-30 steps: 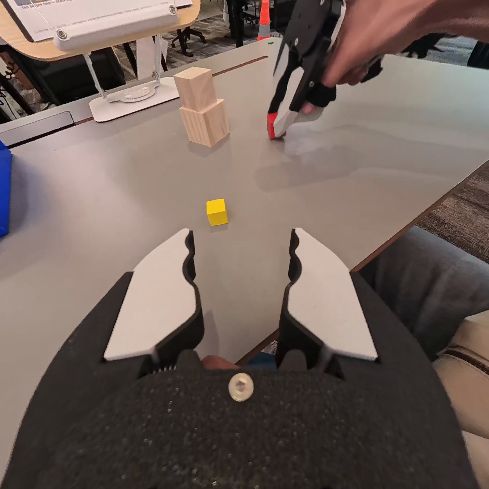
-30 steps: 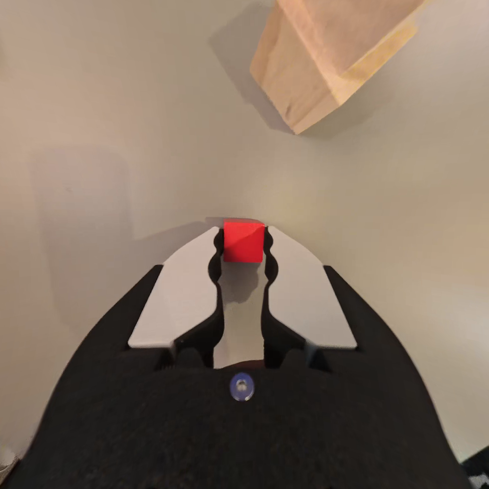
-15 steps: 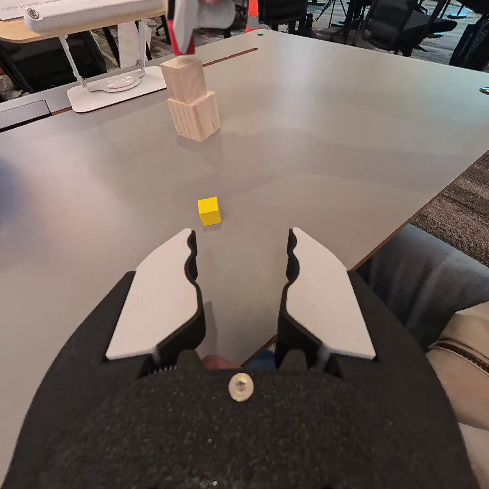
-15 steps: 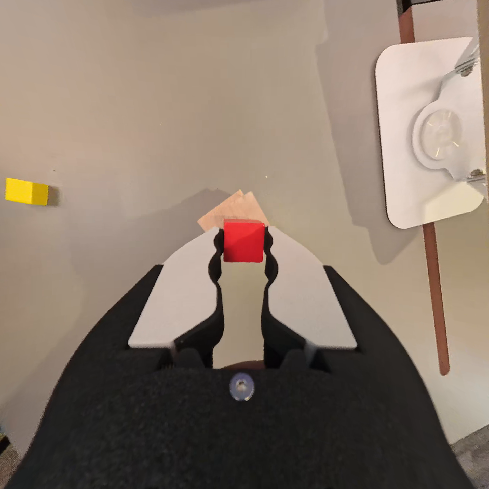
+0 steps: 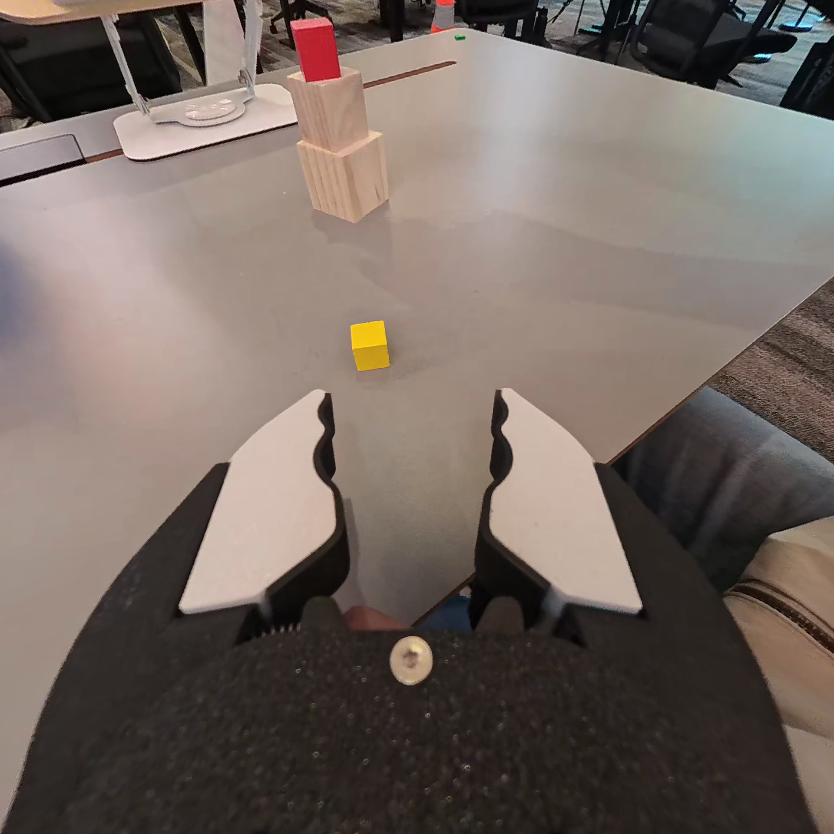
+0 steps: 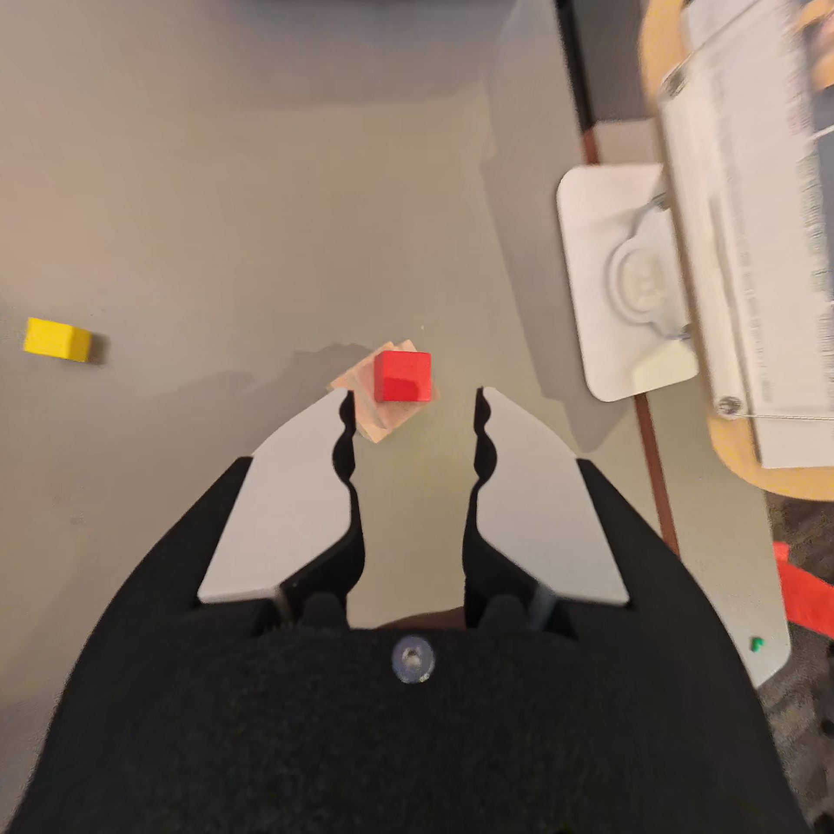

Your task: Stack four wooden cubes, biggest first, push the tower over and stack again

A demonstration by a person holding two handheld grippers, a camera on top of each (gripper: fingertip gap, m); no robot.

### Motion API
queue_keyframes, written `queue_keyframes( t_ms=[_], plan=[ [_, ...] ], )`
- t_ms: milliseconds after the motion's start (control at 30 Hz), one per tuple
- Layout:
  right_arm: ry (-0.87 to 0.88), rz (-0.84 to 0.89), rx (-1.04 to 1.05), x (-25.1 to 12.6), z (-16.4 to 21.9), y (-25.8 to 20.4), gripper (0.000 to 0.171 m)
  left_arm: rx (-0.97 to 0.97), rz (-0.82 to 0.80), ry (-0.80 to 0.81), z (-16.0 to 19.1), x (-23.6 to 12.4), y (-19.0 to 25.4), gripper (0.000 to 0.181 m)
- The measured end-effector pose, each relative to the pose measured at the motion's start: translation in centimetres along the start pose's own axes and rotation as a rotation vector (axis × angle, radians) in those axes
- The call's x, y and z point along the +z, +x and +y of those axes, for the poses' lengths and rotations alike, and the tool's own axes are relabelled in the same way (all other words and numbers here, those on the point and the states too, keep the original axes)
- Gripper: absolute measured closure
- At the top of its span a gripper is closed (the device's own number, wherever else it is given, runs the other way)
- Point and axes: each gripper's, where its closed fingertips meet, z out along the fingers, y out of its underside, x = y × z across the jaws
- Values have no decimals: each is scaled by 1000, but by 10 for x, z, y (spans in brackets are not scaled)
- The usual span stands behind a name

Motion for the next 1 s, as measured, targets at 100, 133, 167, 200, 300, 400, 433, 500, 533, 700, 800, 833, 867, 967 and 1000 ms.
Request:
queue_keyframes(
  t_ms=[100,133,167,200,300,400,433,500,533,700,800,833,867,967,1000],
  plan=[
    [162,23,-52,-23,-10,-45,121,3,-9,9,-2,-1,-1,115],
    [202,24,-63,-24,-11,-66,120,3,-13,10,-3,-1,-1,115],
    [226,12,-57,-21,-11,-88,118,2,-17,11,-3,-1,-2,115],
    [228,-18,-39,-14,-9,-111,118,2,-20,12,-3,-1,-2,115],
    [209,-77,29,16,-5,-169,121,2,-35,18,-4,-1,-6,115],
    [169,-106,98,45,-1,-200,123,-3,-44,34,-8,-3,-10,115],
    [148,-106,114,53,1,-204,123,-2,-46,37,-9,-4,-11,115],
    [107,-130,144,66,6,-213,123,1,-47,40,-9,-5,-12,116],
    [99,-140,158,72,7,-217,123,0,-46,40,-9,-5,-13,116],
    [68,-143,169,88,9,-219,149,-2,-38,40,-8,-6,-14,116],
    [82,-93,126,78,6,-201,149,0,-36,39,-8,-6,-14,116],
    [106,-84,124,69,3,-191,149,0,-36,40,-8,-6,-14,116],
    [128,-66,124,58,0,-177,149,1,-34,40,-8,-6,-14,117],
    [165,40,128,18,-2,-114,149,-3,-27,40,-8,-5,-13,117],
    [172,72,141,6,-3,-91,149,-4,-24,38,-7,-5,-12,117]
  ],
)
